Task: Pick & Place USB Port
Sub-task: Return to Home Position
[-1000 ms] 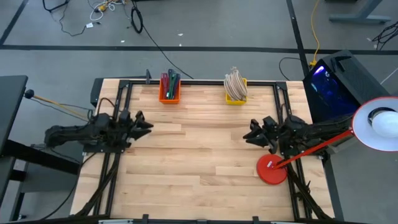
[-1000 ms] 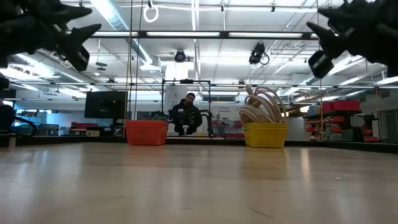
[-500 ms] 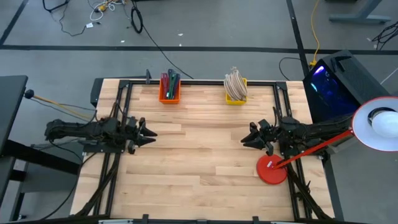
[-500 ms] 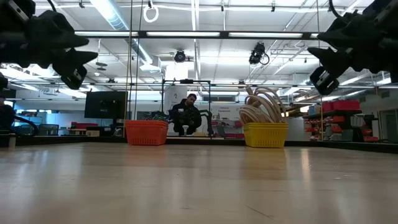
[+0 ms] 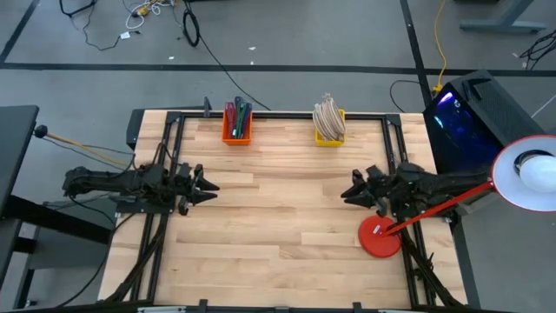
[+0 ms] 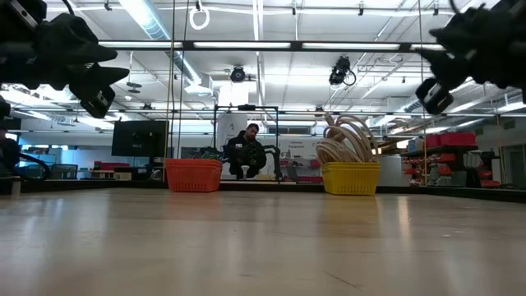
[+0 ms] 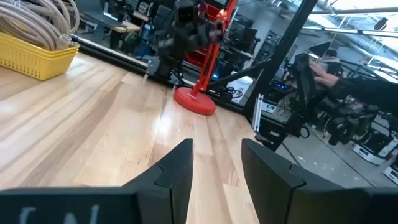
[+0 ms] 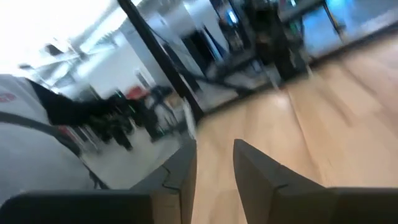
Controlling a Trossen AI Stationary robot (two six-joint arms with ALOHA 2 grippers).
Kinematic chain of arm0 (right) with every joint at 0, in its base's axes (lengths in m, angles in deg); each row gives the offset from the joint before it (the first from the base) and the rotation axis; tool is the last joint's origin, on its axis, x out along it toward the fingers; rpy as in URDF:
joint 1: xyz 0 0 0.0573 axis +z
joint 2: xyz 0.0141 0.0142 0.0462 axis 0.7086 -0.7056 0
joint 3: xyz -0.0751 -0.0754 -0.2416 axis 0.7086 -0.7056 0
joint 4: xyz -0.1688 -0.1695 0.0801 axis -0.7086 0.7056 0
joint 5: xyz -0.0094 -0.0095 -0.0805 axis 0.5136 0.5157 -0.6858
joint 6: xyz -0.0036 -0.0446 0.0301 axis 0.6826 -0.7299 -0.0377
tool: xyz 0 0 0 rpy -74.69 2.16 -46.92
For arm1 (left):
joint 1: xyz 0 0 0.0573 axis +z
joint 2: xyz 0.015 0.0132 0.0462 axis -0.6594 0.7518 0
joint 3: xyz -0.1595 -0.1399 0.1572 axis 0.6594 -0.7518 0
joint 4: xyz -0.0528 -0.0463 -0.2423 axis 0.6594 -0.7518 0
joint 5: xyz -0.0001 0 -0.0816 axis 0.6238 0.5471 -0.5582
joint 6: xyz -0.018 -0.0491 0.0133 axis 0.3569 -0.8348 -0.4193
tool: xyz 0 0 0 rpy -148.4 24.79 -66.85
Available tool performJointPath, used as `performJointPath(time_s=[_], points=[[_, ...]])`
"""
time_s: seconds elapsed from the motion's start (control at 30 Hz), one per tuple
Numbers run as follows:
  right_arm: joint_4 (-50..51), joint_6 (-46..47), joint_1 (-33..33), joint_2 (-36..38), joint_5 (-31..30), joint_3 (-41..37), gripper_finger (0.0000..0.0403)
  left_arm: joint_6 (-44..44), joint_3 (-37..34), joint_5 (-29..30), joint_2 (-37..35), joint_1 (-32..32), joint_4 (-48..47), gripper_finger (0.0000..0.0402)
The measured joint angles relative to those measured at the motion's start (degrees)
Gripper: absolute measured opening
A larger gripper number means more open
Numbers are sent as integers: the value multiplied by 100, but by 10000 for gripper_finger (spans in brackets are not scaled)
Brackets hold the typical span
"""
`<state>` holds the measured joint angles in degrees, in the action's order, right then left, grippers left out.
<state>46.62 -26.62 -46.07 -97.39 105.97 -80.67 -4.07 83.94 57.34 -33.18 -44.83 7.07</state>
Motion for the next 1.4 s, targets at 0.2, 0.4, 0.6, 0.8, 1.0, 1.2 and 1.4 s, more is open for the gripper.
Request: performJointPath(time_s=[0.2, 0.4, 0.6, 0.8, 1.0, 1.2, 1.4], points=[[295, -2, -2, 1252, 0, 4, 105, 4, -2, 7, -11, 2, 0, 142], [299, -1, -2, 2553, 0, 4, 105, 7, -2, 11, -11, 2, 1, 142], [-208, 7, -55, 3115, 11, -8, 105, 9, -2, 17, -11, 2, -2, 142], [-565, 35, -102, 3116, 1, 6, 105, 9, -2, 13, -11, 2, -4, 142], [-483, 42, -107, 3116, 4, 6, 105, 8, -2, 13, -11, 2, -7, 142], [-438, 42, -107, 3116, 4, 6, 105, 7, -2, 13, -11, 2, -7, 142], [-440, 42, -107, 3116, 2, 6, 105, 9, -4, 11, -11, 2, -7, 142]])
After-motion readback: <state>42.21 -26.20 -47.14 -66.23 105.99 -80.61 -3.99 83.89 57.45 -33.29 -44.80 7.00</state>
